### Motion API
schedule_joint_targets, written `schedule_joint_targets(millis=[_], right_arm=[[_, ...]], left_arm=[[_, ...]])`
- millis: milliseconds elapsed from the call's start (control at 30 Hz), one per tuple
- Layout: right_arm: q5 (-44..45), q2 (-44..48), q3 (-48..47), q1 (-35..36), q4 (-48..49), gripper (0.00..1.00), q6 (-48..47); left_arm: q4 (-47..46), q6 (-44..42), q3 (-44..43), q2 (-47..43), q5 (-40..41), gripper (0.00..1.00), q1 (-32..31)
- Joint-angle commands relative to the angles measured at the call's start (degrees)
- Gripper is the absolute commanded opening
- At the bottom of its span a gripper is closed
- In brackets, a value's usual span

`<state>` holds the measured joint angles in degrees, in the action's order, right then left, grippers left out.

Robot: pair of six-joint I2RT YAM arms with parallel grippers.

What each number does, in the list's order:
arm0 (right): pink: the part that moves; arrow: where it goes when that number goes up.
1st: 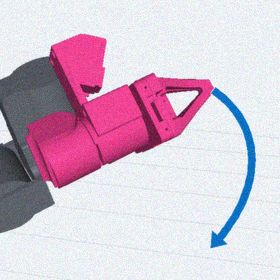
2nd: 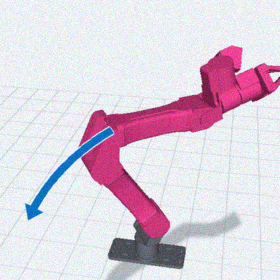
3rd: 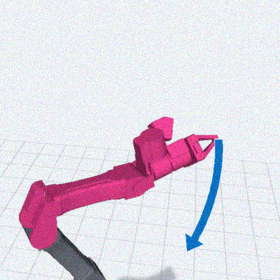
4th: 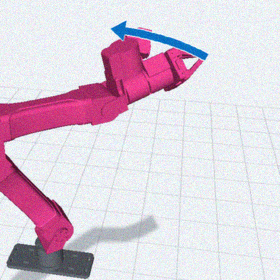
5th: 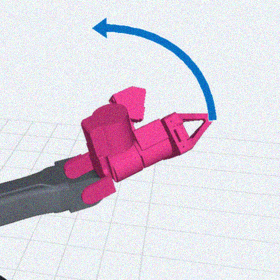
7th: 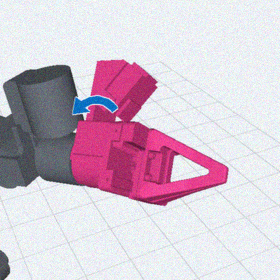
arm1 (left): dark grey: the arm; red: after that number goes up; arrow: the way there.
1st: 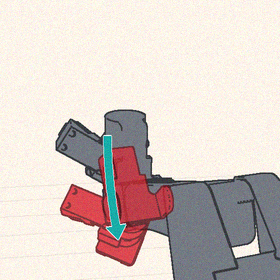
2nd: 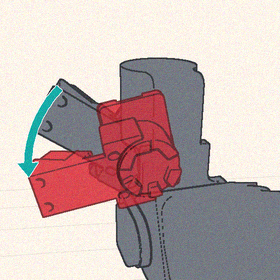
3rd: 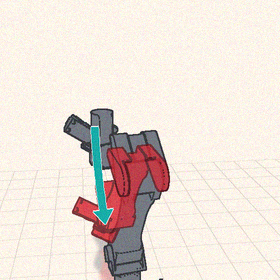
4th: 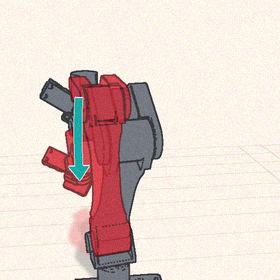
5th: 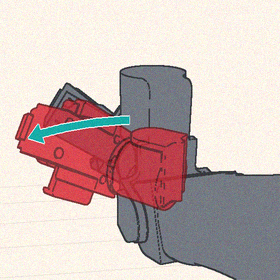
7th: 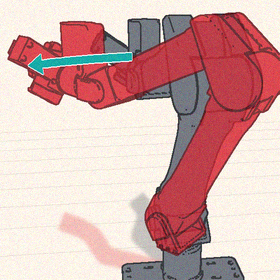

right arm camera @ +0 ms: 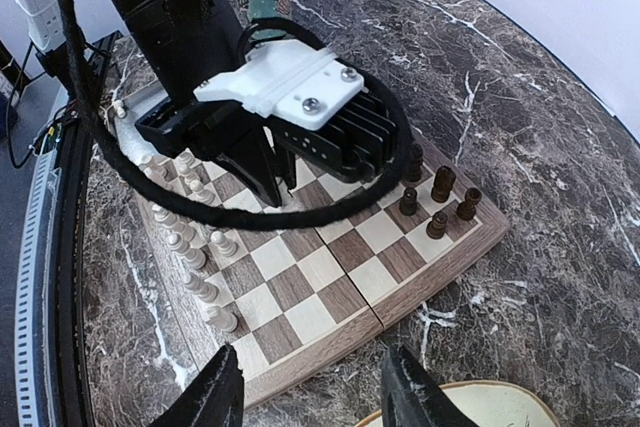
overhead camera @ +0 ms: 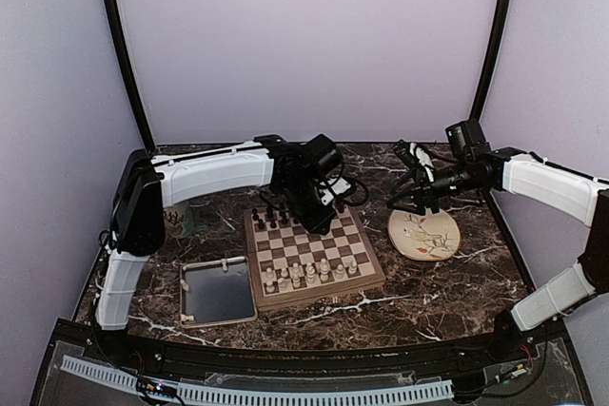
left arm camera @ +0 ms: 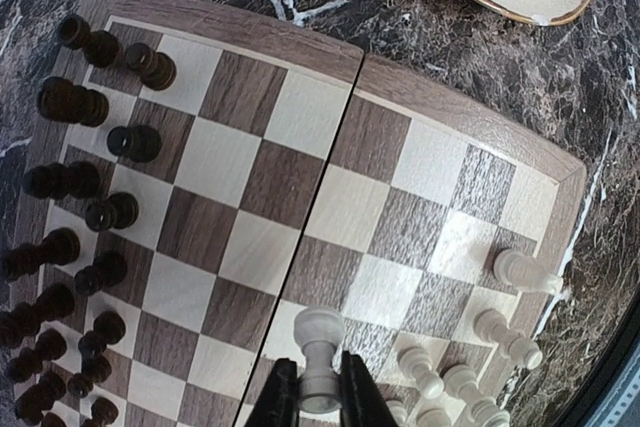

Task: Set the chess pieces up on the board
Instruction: Place the rook on the chessboard, then pick up the rook from the chessboard.

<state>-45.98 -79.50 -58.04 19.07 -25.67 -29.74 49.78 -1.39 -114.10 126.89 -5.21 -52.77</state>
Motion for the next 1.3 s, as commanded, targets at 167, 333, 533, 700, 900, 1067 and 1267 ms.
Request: schedule_joint_targets(millis=[167, 333, 533, 700, 900, 1067, 1267], right_arm=[[2.64, 3.51, -0.98, -0.63, 0.28, 0.47, -0.57], [2.63, 3.33, -0.98, -0.78, 0.37, 0.47, -0.56], [2.76, 3.35, -1.41, -0.77, 0.06, 0.47, -0.5], [2.98, 3.48, -2.6, -0.77, -0.86, 0.48, -0.57], [3.6, 3.36, -5.68, -0.74, -3.6, 0.48, -1.64], [7.48, 0.56, -10.2, 0.72, -7.73, 0.47, -4.67], [14.86, -5.97, -14.58, 7.9, -11.83, 0.46, -5.65]], left_arm=[[0.66, -0.73, -4.94, 4.29, -1.07, 0.06, -2.25], [0.98, -0.79, -5.84, 5.82, -0.48, 0.1, -3.01], [1.05, -0.04, -5.85, 6.65, 0.46, 0.17, -3.12], [1.46, 0.43, -7.78, 6.26, -0.1, 0.26, -3.12], [2.98, -0.19, -7.93, 1.13, 2.86, 0.3, -2.89], [0.31, -0.5, 1.58, -8.95, 6.25, 0.31, -0.32], [-9.54, -2.23, 20.39, -24.71, 10.2, 0.3, 6.16]])
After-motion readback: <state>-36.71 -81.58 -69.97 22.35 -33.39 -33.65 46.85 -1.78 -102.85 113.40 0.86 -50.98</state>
